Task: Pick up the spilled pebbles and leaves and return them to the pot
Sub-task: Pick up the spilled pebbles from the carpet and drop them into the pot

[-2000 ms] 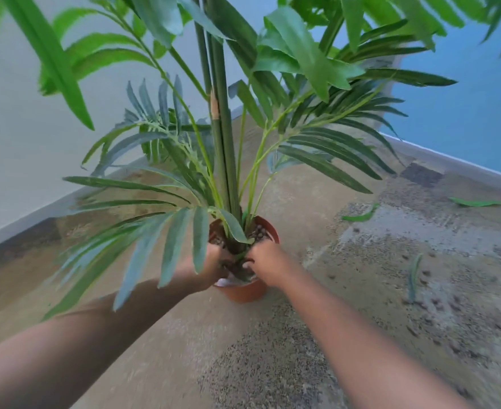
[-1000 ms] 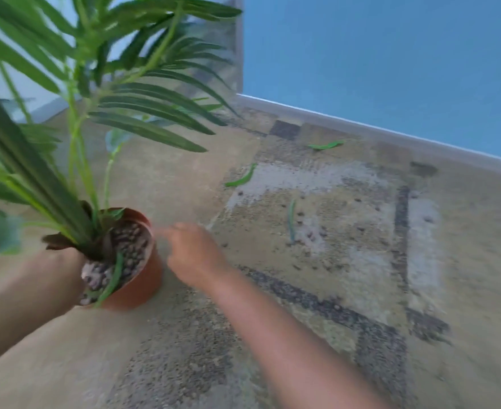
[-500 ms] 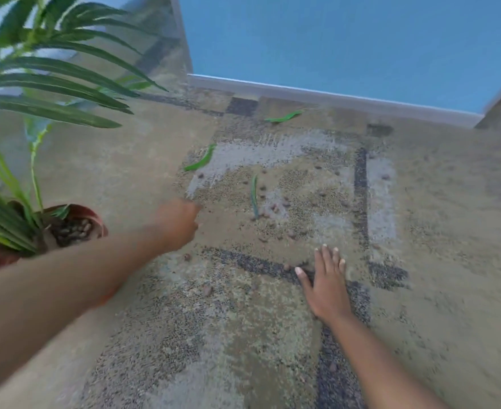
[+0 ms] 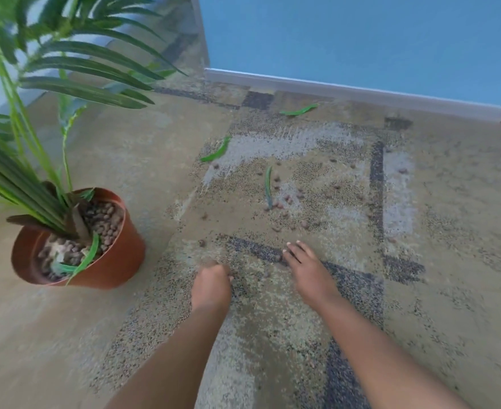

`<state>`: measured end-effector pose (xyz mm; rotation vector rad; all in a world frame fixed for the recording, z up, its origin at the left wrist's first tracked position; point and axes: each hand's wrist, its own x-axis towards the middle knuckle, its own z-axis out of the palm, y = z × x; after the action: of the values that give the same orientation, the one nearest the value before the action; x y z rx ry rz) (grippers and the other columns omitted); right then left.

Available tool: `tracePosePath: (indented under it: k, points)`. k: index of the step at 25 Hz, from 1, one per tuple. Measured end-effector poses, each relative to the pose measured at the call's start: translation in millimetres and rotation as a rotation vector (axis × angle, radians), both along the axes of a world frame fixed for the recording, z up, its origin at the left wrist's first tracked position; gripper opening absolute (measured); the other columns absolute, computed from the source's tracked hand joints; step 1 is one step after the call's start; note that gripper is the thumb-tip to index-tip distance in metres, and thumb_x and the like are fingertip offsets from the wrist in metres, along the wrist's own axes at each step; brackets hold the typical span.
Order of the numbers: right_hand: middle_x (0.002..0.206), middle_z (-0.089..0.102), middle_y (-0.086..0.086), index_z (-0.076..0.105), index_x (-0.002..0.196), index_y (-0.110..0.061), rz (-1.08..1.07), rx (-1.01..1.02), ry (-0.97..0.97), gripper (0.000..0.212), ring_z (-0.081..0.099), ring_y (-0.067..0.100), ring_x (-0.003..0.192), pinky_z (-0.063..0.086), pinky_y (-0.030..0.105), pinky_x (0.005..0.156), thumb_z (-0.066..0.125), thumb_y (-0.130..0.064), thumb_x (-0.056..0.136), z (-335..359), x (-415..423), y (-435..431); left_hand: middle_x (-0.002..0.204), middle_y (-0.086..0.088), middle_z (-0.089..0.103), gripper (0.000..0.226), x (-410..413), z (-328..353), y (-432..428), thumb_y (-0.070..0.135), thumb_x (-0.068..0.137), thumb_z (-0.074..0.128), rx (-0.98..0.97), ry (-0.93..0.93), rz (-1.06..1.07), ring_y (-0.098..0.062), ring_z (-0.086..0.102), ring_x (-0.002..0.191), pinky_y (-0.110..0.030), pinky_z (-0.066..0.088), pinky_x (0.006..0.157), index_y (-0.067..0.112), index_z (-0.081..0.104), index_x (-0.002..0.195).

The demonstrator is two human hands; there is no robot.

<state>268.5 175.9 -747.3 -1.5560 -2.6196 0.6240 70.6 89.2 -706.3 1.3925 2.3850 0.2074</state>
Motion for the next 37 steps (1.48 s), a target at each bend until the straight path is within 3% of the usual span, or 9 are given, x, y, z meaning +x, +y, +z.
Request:
tracePosePath:
  k: [6,11,14,16,21,26,29,33,37]
  points:
    - [0.116,0.057,-0.009,0.061,0.119,-0.017,-0.405,-0.152,0.353,0.029,0.056,0.004,0.096,0.048,0.024,0.084,0.045,-0.008,0.097,23.6,18.2,-9.3,0.110,-0.007,0.064,0.037,19.5,-9.0,-4.3,-0.013,0.084,0.056,0.135,-0.029,0.124,-0.019,0.056,0.099,-0.027,0.051,0.084,0.008,0.061,0.115]
    - [0.111,0.065,0.013,0.070,0.101,-0.004,-1.265,-0.866,1.350,0.018,0.065,0.014,0.083,0.056,0.023,0.064,0.059,0.002,0.088,43.1,22.5,9.0,0.098,-0.011,0.059,0.018,23.0,10.9,26.6,0.003,0.097,0.046,0.381,-1.333,0.824,-0.020,0.061,0.085,-0.031,0.055,0.072,0.003,0.060,0.110]
    - [0.103,0.066,0.019,0.069,0.097,-0.001,-1.245,-1.047,1.310,0.013,0.064,0.019,0.082,0.057,0.024,0.066,0.066,-0.001,0.084,51.2,4.3,9.8,0.076,-0.011,0.055,0.029,22.6,20.6,44.9,0.021,0.100,0.040,0.390,-1.659,0.903,-0.020,0.055,0.065,-0.028,0.050,0.060,0.004,0.055,0.083]
    - [0.097,0.072,0.011,0.073,0.085,-0.011,-1.031,-0.826,0.895,0.008,0.067,0.013,0.072,0.056,0.020,0.060,0.072,-0.005,0.081,51.0,-18.3,10.4,0.067,-0.005,0.049,0.031,22.3,17.5,58.3,0.027,0.098,0.043,0.345,-1.555,0.874,-0.015,0.046,0.054,-0.027,0.041,0.052,0.010,0.047,0.072]
    - [0.095,0.074,0.000,0.076,0.093,-0.014,-0.561,-0.326,0.384,0.011,0.066,0.008,0.076,0.054,0.019,0.072,0.073,-0.012,0.082,40.6,-46.5,12.0,0.093,-0.003,0.063,0.030,16.3,-9.0,72.4,0.043,0.089,0.061,-0.072,-0.292,0.048,-0.019,0.063,0.076,-0.031,0.050,0.064,0.019,0.049,0.103]
    - [0.084,0.069,0.002,0.074,0.079,-0.012,-0.455,-0.220,0.207,0.014,0.063,0.009,0.074,0.057,0.028,0.077,0.066,-0.003,0.086,35.2,-45.1,8.4,0.116,-0.006,0.051,0.014,29.6,-28.1,65.1,0.019,0.095,0.052,-0.067,-0.030,-0.181,-0.023,0.059,0.080,-0.034,0.046,0.061,0.018,0.043,0.106]
    - [0.083,0.070,-0.004,0.074,0.079,-0.020,-0.563,-0.360,0.336,0.011,0.065,0.006,0.069,0.056,0.019,0.067,0.071,-0.012,0.084,38.5,-34.4,-1.2,0.096,-0.004,0.058,0.017,30.2,-32.6,52.1,0.023,0.100,0.038,0.069,-0.232,-0.029,-0.016,0.054,0.072,-0.031,0.050,0.064,0.013,0.052,0.097]
    - [0.094,0.069,0.015,0.070,0.096,0.002,-1.225,-1.012,1.179,0.018,0.067,0.021,0.085,0.059,0.033,0.077,0.071,0.002,0.077,43.2,15.9,-9.0,0.069,-0.009,0.061,0.041,24.4,-20.6,27.8,0.026,0.099,0.028,0.276,-1.286,0.587,-0.013,0.042,0.050,-0.026,0.032,0.046,0.007,0.056,0.075]
    - [0.088,0.062,0.016,0.064,0.098,0.005,-1.269,-1.046,1.321,0.018,0.060,0.022,0.080,0.059,0.027,0.064,0.066,0.002,0.080,49.8,66.2,-17.8,0.065,-0.006,0.061,0.040,32.1,-17.2,23.0,0.033,0.100,0.039,0.174,-1.023,0.469,-0.017,0.045,0.054,-0.029,0.035,0.053,0.010,0.058,0.073]
